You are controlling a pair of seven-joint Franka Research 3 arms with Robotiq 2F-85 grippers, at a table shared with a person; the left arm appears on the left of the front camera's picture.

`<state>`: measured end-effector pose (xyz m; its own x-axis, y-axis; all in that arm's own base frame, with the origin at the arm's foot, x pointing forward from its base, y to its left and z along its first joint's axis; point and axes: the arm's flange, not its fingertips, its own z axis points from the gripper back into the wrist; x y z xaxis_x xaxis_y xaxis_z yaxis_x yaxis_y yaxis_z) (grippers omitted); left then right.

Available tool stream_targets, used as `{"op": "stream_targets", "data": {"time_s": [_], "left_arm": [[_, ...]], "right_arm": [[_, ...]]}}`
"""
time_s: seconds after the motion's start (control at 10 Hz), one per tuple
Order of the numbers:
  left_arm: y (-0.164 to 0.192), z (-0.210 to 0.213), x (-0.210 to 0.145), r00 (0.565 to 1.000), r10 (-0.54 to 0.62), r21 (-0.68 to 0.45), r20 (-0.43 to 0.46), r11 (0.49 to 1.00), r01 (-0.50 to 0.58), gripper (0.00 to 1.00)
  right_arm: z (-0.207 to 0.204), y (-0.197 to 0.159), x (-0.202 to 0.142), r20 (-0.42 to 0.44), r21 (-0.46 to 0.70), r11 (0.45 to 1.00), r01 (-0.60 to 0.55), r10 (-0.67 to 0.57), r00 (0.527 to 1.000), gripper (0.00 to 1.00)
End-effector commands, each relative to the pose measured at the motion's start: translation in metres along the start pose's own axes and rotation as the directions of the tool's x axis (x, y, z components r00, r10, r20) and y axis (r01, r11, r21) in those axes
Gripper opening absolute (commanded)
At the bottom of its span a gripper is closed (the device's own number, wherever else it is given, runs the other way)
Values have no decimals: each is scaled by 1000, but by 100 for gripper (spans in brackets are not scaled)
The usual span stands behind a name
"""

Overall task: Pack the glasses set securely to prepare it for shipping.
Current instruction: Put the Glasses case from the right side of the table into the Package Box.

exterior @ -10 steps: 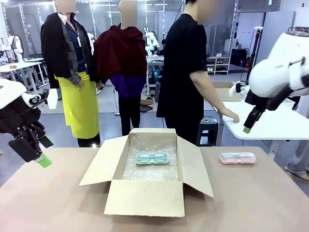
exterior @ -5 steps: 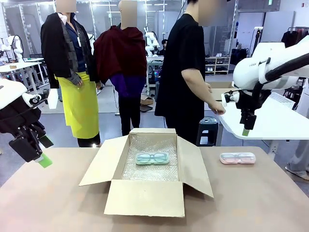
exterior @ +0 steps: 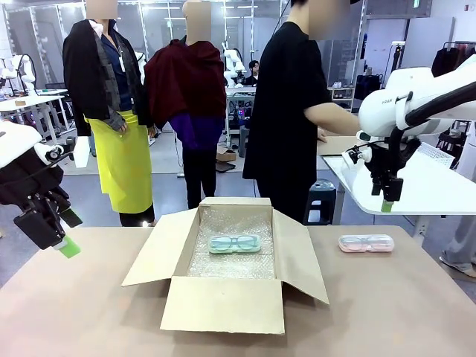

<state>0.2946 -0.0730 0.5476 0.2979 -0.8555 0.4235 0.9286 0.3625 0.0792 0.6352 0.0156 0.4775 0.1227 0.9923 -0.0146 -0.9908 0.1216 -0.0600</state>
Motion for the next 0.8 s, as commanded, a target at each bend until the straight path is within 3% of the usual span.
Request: {"op": "stream_targets", "data": {"time_s": [0.0,0.3,0.4,0.7], "left_arm": [[0,0,0,1000,-4,5,20,1000,4,100],[0,0,0,1000,-4,5,20,1000,4,100],[0,0,0,1000,-4,5,20,1000,4,100],[0,0,0,1000,-4,5,20,1000,4,100]], "right_arm": [[2,4,2,7,-9,999,35,-35,999,100],[-27,-4,2,0,-13,998,-54,54,999,100],[-45,-10,1,3,-63,997,-53,53,999,100],[-79,-6,1,24,-36,996,-85,86,996,100]]}}
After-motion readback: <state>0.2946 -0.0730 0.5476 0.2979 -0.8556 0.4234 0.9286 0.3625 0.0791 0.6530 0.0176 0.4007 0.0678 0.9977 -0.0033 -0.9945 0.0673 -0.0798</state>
